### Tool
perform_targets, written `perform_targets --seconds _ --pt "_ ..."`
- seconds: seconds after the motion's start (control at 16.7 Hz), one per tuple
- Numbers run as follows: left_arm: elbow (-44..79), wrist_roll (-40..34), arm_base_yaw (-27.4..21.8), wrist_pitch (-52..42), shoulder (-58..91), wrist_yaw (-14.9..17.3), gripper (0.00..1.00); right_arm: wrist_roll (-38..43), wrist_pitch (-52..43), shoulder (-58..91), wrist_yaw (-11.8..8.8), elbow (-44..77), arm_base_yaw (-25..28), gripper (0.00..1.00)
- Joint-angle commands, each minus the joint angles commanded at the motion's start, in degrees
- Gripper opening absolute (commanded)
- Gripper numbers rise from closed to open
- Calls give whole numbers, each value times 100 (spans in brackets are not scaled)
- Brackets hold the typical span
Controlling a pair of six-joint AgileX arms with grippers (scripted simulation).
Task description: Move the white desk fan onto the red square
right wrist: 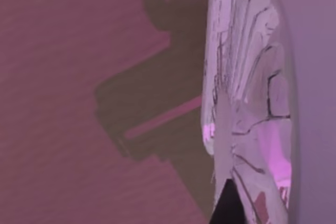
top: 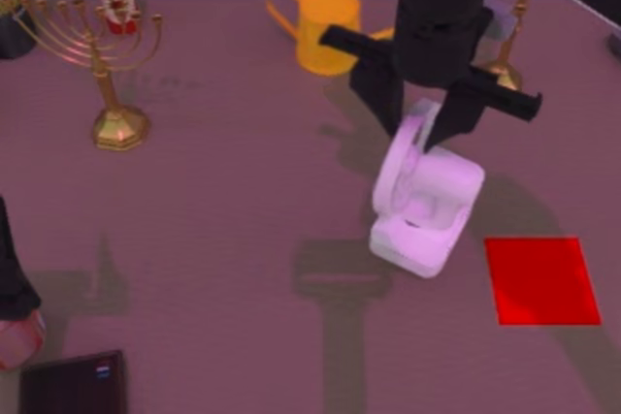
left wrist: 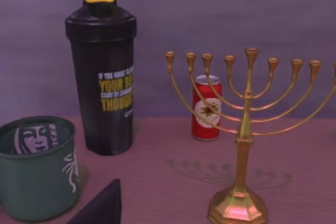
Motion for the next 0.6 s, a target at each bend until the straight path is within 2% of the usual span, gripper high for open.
perform_targets --seconds 0.3,0.42,0.6 --pt "0 0 0 0 0 0 100 -344 -89 -76 -82 -138 -58 0" --pt "0 0 0 0 0 0 100 -883 -207 -175 -181 -319 -108 0" --pt "0 0 0 0 0 0 100 -2146 -375 -431 -351 -702 -235 0"
